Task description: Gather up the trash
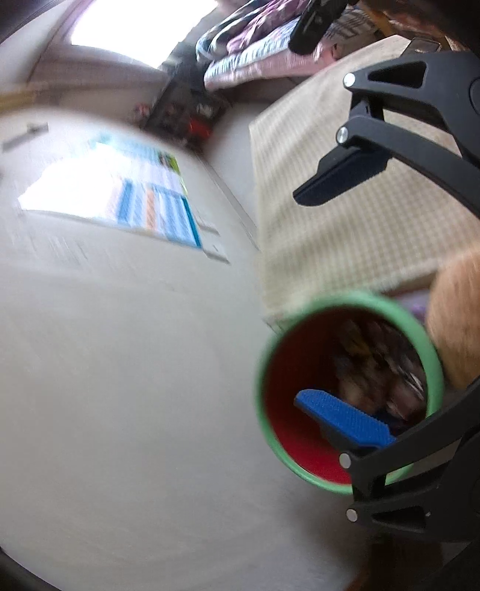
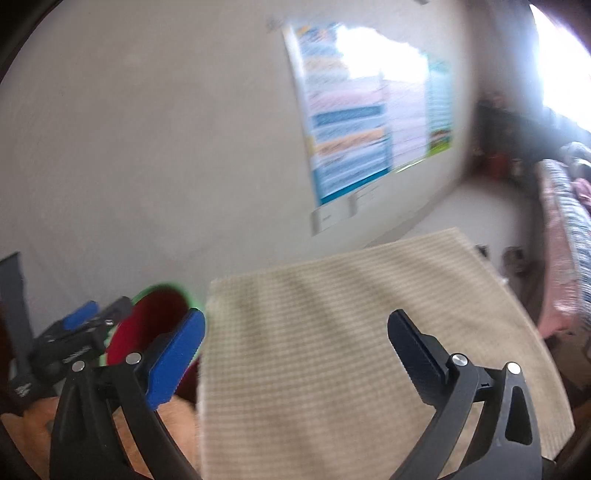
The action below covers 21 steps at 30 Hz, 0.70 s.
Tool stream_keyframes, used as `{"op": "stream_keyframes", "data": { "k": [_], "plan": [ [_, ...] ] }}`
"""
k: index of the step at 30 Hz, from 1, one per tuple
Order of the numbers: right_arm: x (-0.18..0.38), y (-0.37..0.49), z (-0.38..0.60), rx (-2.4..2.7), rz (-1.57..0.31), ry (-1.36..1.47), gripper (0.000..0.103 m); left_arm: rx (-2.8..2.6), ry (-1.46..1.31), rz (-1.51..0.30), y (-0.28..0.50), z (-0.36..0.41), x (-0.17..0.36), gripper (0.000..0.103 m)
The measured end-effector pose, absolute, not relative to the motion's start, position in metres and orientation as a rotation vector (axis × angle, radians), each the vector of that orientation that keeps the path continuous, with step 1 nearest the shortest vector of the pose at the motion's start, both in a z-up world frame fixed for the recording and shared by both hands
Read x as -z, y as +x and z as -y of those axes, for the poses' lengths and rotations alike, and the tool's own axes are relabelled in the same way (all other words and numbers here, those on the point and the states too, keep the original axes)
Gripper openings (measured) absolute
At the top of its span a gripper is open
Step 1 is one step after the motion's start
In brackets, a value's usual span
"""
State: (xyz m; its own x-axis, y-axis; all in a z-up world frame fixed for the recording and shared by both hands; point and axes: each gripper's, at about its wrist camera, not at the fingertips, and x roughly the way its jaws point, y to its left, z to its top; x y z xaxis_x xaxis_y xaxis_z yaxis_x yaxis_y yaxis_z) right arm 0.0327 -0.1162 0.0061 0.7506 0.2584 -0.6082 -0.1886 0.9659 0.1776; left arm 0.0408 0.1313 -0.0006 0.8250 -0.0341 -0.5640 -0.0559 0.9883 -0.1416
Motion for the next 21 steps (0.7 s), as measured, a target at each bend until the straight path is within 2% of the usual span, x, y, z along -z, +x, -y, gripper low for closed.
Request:
{"op": "stream_keyframes", "data": {
  "k": [6,10,21],
  "plan": [
    [-0.027,0.019,0.166,-0.12,-0.592,0.143,0.096,0.078,-0.138,-0.45,0.044,-0.068,-0.054,0.097],
    [-0.033,0.01,0.186,-0.038,-0.543,0.118,0.096,0.082,-0.139,-0.406,0.039,-0.037,-0.072,0.098],
    [-0.04,0.002,0.206,-0.023,-0.513,0.174,0.096,0.088,-0.006,-0.446,0.017,-0.009,-0.063,0.098]
  ]
}}
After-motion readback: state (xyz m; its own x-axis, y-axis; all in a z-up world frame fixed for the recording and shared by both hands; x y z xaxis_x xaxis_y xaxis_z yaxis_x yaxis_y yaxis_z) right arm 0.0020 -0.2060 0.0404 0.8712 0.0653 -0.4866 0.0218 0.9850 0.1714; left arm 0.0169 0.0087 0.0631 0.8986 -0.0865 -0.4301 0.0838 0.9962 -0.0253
